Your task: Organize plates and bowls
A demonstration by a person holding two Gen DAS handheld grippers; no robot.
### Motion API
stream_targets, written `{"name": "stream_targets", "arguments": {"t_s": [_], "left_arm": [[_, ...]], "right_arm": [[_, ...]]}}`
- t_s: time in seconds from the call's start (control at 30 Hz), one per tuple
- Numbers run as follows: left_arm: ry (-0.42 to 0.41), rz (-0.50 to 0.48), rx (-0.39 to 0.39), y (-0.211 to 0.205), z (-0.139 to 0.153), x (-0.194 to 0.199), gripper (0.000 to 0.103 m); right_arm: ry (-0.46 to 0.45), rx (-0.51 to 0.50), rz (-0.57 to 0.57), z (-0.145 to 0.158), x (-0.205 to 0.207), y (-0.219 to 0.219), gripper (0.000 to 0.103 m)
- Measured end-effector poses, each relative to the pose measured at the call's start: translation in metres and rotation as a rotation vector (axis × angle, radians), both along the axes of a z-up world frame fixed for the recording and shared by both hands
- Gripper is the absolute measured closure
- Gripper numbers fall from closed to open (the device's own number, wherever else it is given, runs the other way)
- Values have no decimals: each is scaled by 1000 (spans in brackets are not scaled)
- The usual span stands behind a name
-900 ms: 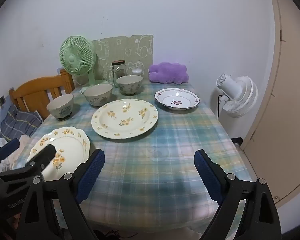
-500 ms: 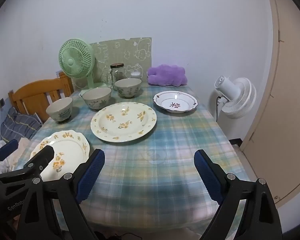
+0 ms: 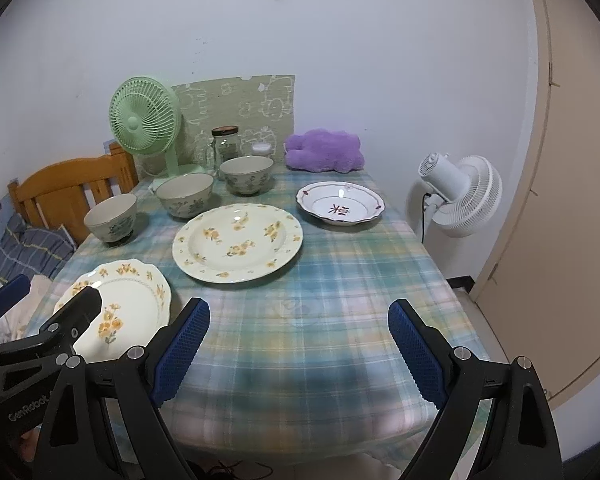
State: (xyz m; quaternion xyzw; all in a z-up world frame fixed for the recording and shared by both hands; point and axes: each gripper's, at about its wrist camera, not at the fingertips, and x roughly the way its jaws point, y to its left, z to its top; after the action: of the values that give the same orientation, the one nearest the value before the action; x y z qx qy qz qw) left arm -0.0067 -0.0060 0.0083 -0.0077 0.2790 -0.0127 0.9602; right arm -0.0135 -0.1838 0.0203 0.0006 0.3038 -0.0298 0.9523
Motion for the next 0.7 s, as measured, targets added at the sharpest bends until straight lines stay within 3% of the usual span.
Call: {"name": "stream_targets", "arguments": {"t_s": [0.7], "left_arm": [[-3, 10, 3, 4, 0, 0, 0]], "right_arm": [[-9, 6, 23, 5, -2, 2, 10]]}}
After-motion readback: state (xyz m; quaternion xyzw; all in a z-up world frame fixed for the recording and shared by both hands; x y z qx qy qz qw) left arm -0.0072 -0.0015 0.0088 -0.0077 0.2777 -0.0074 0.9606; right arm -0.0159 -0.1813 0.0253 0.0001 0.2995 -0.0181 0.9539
